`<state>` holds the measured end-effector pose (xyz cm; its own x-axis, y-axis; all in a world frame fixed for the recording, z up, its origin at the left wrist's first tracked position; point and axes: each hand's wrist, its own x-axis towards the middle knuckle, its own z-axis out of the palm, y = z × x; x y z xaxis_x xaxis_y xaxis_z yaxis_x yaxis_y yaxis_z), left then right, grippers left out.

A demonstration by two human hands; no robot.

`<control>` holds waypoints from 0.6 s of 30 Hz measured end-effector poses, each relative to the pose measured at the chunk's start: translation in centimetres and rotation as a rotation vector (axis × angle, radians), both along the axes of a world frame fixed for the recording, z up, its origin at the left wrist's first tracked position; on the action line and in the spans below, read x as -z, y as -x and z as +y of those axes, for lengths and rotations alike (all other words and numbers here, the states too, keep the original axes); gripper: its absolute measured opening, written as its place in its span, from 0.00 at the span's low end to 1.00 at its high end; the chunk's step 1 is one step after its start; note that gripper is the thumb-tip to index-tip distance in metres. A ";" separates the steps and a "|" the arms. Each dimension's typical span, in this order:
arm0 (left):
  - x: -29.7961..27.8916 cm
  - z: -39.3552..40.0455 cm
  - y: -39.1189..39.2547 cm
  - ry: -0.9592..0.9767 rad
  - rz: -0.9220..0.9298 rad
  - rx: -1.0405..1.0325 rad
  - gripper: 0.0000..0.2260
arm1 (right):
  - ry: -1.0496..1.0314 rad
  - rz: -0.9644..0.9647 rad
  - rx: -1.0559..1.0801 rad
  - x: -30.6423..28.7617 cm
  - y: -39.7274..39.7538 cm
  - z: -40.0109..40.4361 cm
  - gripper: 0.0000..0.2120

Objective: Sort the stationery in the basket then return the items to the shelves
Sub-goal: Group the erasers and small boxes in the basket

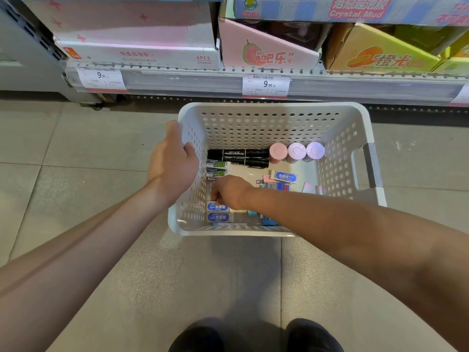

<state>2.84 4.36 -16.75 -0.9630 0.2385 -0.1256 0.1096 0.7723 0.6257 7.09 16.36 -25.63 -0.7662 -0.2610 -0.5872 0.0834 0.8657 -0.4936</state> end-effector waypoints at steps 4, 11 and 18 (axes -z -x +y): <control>0.0 0.0 0.0 -0.007 -0.012 -0.009 0.05 | -0.030 -0.002 -0.107 -0.5 0.2 0.1 0.16; 0.0 0.0 0.0 0.010 0.003 -0.007 0.05 | -0.137 0.035 -0.436 -1.3 -0.4 0.6 0.32; 0.0 0.1 0.1 0.002 -0.001 -0.012 0.05 | -0.176 0.203 -0.497 -0.6 -1.4 0.5 0.29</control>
